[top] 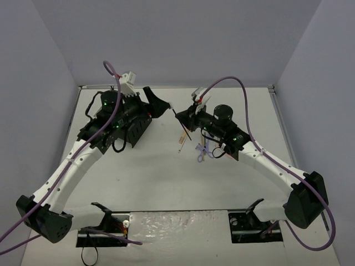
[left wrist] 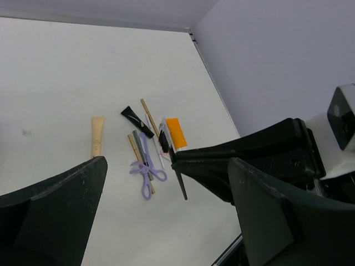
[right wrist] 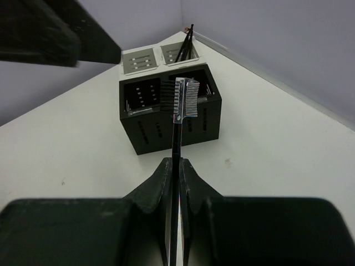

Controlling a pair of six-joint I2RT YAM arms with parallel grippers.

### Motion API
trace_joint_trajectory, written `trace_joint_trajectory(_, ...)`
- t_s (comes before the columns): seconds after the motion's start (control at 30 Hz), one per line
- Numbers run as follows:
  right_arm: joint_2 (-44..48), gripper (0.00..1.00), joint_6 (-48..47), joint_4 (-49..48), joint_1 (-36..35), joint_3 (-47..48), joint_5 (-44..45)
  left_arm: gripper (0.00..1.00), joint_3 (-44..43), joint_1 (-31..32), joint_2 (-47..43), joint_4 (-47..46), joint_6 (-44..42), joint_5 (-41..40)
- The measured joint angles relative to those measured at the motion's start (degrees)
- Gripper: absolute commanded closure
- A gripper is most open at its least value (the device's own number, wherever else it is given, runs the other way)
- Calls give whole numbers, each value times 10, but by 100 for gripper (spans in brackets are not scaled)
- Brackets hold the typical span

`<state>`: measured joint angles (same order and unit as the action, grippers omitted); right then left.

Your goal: Organize the makeup

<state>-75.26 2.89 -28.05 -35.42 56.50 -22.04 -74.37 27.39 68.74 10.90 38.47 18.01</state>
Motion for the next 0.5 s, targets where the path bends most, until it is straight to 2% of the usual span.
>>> trace_joint_trajectory(0.23, 2, 100, 0, 0, -17, -9, -1, 27, -10, 41, 65, -1, 12, -33)
trace_joint_trajectory(0.5, 9, 100, 0, 0, -18, -15, -1, 47, -10, 61, 72, -6, 23, -50)
